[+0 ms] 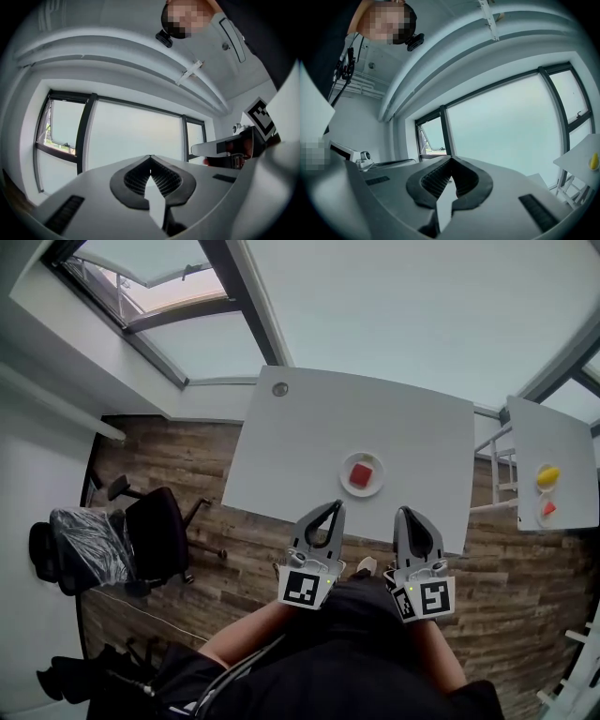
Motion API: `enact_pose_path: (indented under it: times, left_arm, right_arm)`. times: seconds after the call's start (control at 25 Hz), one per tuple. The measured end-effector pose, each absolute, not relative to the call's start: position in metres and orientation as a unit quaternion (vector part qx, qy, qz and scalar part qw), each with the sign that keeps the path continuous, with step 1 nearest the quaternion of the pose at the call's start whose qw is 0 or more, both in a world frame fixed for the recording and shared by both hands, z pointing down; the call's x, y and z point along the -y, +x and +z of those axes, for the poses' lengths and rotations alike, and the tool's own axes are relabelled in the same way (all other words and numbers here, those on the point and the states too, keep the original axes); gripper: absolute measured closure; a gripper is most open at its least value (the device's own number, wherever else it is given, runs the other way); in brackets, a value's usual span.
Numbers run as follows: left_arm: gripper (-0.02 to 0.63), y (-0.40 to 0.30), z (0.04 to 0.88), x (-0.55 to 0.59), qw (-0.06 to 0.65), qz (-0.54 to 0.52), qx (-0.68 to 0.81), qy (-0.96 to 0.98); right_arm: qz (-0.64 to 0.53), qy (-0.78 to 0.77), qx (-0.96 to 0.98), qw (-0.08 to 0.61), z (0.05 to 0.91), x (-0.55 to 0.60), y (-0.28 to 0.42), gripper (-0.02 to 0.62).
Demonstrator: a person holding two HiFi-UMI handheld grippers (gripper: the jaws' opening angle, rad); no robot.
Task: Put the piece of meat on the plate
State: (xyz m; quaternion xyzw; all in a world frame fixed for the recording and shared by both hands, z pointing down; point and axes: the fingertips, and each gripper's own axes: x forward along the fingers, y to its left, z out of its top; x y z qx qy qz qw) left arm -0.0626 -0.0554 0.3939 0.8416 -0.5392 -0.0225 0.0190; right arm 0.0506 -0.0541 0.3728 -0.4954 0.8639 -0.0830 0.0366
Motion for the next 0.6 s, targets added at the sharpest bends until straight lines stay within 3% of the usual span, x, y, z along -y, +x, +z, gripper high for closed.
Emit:
enact_pose_path:
  times: [0.6]
  left_arm:
    - [0.601,-0.064,0.404,0.056,0.057,-0.023,0.54,0.839]
  right_arm:
    - [-0.022,-0.47,-0.882,0.015,0.36,0.047,0.027,0.592]
